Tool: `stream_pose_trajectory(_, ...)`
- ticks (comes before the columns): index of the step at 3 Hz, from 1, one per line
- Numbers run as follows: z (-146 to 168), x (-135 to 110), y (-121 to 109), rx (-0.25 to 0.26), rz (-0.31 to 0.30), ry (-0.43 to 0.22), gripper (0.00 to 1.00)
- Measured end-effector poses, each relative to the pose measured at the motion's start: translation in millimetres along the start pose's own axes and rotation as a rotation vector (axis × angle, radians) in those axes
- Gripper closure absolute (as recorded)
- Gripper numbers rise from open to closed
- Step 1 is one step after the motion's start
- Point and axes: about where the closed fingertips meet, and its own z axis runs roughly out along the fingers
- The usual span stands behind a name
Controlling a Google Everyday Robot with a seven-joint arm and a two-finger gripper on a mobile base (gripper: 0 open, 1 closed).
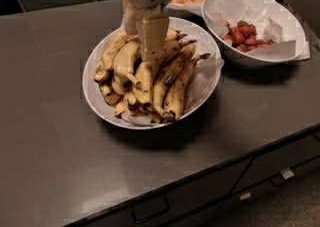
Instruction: Pick banana from white bowl
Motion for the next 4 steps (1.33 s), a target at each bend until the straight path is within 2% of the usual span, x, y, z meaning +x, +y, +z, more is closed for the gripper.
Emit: stream_pose_trajectory(4,8.9,-1.5,-5.3,-0.022,-0.008,0.005,0.49)
